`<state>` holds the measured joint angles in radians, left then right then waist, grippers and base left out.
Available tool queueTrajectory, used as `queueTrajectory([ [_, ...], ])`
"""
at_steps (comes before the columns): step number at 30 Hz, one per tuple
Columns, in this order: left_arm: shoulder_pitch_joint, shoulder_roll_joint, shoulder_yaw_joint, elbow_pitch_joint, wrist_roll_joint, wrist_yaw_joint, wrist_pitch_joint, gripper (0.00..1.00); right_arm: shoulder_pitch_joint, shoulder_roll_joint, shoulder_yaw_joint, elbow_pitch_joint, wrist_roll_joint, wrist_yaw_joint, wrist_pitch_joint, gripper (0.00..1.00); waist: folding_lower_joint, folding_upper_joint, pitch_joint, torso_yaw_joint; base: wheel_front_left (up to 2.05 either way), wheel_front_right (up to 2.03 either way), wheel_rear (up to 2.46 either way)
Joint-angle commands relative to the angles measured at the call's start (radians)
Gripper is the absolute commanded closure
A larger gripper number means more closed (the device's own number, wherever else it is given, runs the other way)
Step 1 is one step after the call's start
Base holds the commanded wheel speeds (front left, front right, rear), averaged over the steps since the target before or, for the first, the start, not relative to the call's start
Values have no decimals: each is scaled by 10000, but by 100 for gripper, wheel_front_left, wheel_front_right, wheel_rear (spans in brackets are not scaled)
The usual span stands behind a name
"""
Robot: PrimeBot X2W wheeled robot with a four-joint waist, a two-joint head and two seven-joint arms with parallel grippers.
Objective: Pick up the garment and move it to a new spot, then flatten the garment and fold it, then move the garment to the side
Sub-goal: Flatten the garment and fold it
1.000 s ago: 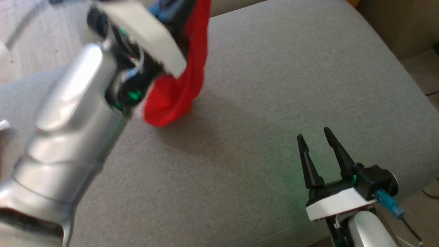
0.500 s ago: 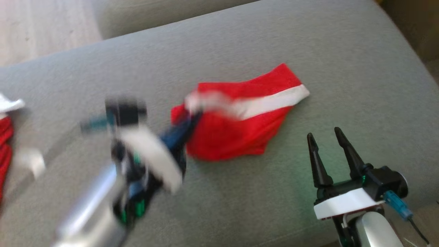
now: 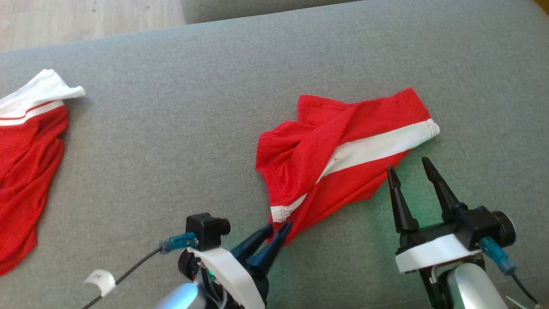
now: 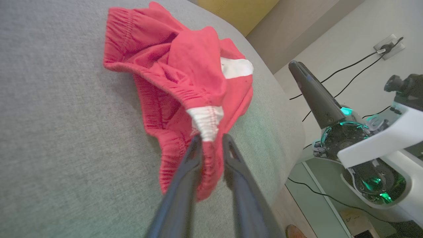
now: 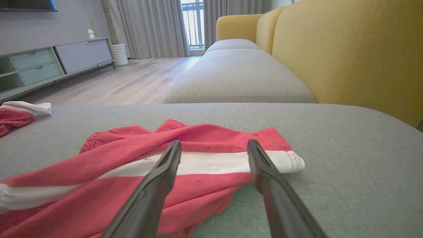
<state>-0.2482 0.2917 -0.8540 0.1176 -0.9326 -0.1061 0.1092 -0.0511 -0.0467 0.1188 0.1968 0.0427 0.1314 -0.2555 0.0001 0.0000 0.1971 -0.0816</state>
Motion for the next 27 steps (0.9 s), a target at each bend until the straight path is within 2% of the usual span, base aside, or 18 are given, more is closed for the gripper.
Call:
queueTrajectory([
  [1,-521,26,231,-196,153,-73,-181,0,-269,-35,204,-281,-76,-7,-63,0,-1,0,-48,27,0,0,0],
  [9,-661,18,281,270,195,-114,-486,0,-161,-35,303,-195,-81,-7,-63,0,-1,0,-274,-102,0,0,0],
  [16,-651,-82,386,731,-313,-126,-281,0,-161,-35,344,-218,6,-7,-63,0,-1,0,-272,-378,0,0,0],
  [17,-655,-109,436,785,-389,-131,-321,25,-166,-35,333,-226,8,-7,-63,0,-1,0,-260,-408,0,0,0],
  [18,-664,-131,468,831,-454,-138,-356,67,-167,-35,319,-233,4,-7,-63,0,-1,0,-249,-430,0,0,0],
  [19,-654,-168,522,861,-563,-149,-419,99,-165,-35,298,-240,-1,-7,-63,0,-1,0,-240,-447,0,0,0],
  [22,-637,-51,705,901,-961,-189,-505,100,-114,-35,221,-272,-45,-7,-63,0,-1,0,-233,-445,0,0,0],
  [27,-414,529,989,696,-1329,-216,-638,100,-13,-35,112,-239,-161,-7,-63,0,-1,0,-362,-252,0,0,0],
])
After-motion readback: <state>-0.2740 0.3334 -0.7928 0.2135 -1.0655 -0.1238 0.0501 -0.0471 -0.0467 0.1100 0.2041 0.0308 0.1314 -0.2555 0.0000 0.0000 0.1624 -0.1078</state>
